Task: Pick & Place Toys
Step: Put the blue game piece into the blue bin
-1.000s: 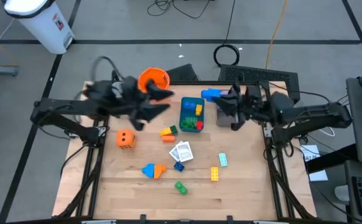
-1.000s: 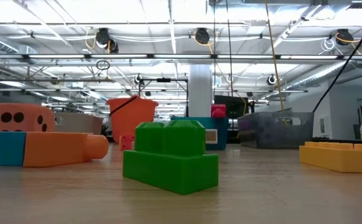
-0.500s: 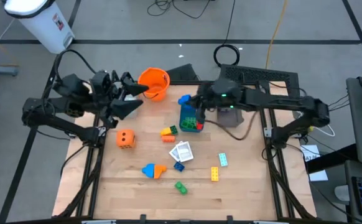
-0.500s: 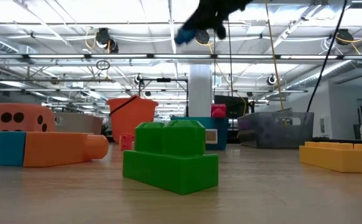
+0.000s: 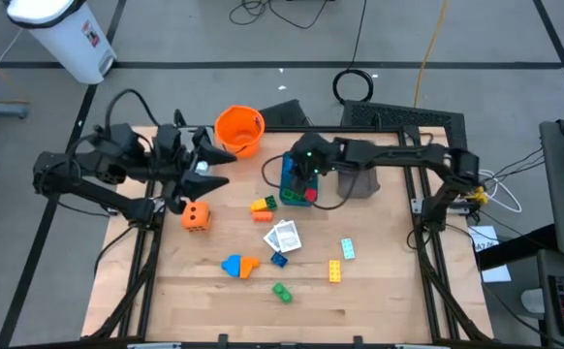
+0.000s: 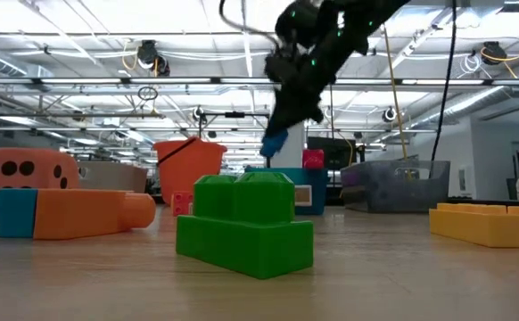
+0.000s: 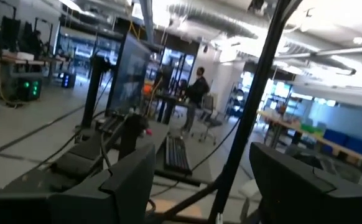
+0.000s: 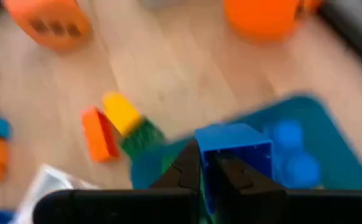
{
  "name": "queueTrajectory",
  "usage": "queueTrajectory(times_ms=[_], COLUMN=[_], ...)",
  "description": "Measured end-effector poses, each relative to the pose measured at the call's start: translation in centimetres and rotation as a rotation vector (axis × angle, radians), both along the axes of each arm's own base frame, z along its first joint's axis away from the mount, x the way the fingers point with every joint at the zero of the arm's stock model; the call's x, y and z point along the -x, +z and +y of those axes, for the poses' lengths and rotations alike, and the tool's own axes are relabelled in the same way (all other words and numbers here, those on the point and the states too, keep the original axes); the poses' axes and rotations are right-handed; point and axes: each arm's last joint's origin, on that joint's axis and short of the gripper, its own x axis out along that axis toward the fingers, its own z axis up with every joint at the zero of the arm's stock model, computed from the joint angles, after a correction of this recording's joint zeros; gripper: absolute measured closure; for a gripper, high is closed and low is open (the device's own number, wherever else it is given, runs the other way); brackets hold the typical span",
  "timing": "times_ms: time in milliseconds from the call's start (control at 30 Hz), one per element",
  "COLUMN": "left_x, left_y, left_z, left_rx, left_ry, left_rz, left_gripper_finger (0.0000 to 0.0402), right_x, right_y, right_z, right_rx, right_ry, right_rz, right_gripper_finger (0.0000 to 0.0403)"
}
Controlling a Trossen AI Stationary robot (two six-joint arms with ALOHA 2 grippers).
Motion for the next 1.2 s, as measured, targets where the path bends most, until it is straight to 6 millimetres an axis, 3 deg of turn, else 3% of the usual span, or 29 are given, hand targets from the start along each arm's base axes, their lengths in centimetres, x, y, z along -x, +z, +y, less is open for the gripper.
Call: queueTrajectory(times_ms=[333, 633, 1033, 1200], left_x=[-0.1, -0.2, -0.2, -0.3], left_y=[-0.9, -1.2, -1.3, -1.4], left_z=[0.0, 0.0, 0.0, 0.0], left_rx=[-0.01, -0.018, -0.031, -0.03], left_ry=[-0.001, 0.0, 0.002, 0.002], left_rz=[0.09, 0.127, 0.128, 0.136], left_gripper_finger=[0.013, 0.0131, 0.0131, 0.0131], right_x=[-1.4, -1.9, -2.1, -1.6], right_y=[-5.0, -6.9, -6.8, -4.9], right_z=[-0.5, -2.1, -2.6, -2.5], right_rx=[-0.044, -0.063, -0.056, -0.032], right_ry=[-0.056, -0.139, -0.149, -0.133], right_rz=[0.133, 0.14, 0.102, 0.053], right_gripper_finger=[0.0395, 0.0393, 0.033, 0.0303])
